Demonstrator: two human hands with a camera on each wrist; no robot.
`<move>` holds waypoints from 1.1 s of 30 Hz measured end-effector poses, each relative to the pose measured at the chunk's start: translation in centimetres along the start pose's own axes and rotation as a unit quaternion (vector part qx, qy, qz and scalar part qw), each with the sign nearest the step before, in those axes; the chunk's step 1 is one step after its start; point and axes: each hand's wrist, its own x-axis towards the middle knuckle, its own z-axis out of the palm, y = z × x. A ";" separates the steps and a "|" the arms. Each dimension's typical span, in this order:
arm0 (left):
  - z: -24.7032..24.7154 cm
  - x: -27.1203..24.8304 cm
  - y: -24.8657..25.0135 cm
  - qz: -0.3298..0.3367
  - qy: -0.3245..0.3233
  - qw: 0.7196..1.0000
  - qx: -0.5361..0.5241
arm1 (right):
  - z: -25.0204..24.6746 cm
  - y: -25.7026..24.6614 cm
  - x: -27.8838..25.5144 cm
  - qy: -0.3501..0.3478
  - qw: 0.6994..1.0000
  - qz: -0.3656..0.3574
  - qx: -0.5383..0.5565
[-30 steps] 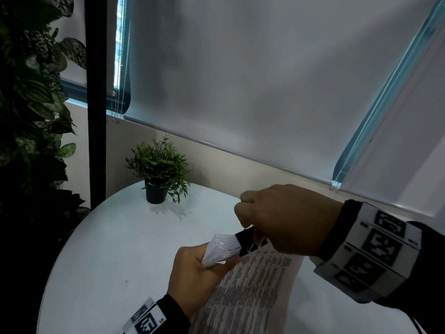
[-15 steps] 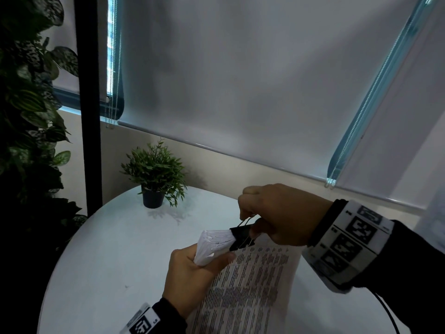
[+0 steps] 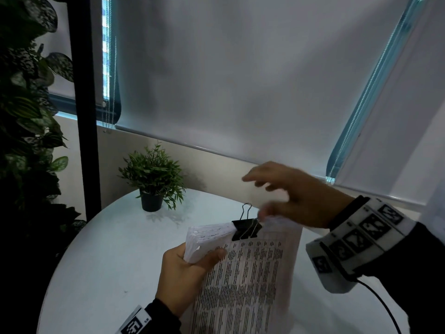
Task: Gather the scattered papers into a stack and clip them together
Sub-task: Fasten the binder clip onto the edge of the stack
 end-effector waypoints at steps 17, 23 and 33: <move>0.2 0.3 0.0 0.006 -0.023 1.000 0.011 | 6.7 1.0 0.9 -0.154 0.974 0.062 -0.155; -0.3 1.0 1.0 -0.001 -0.031 1.000 -0.004 | 4.9 5.1 -2.3 -0.026 0.980 0.191 0.039; -1.4 2.7 3.8 0.036 -0.001 0.999 -0.031 | 15.5 4.4 -10.6 0.199 0.788 0.290 0.505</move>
